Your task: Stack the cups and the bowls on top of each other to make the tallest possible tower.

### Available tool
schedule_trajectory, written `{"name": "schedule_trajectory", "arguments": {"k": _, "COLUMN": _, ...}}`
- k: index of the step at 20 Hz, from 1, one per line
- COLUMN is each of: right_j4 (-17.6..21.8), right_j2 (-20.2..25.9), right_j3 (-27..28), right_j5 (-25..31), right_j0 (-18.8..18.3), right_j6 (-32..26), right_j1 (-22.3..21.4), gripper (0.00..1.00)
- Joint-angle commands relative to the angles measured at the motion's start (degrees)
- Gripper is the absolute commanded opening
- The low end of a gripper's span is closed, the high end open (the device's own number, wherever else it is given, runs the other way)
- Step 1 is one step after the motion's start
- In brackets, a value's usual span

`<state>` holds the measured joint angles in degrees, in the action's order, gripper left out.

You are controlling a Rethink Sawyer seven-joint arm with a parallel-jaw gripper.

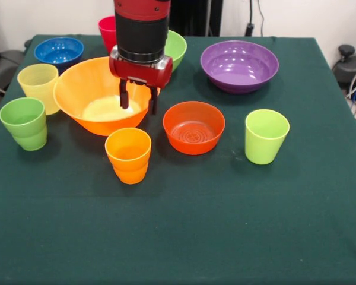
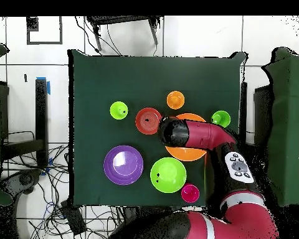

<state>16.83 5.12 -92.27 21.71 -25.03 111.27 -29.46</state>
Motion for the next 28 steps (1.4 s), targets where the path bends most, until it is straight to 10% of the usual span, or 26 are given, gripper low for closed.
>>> {"name": "schedule_trajectory", "arguments": {"k": 1, "right_j4": 2.5, "right_j2": 4.3, "right_j3": -2.6, "right_j5": 2.0, "right_j0": 0.9, "right_j6": -1.3, "right_j1": -0.4, "gripper": 1.00}}
{"name": "schedule_trajectory", "arguments": {"k": 28, "right_j4": 3.1, "right_j2": 4.3, "right_j3": -1.3, "right_j5": -1.5, "right_j0": 1.1, "right_j6": -0.1, "right_j1": 3.5, "gripper": 1.00}}
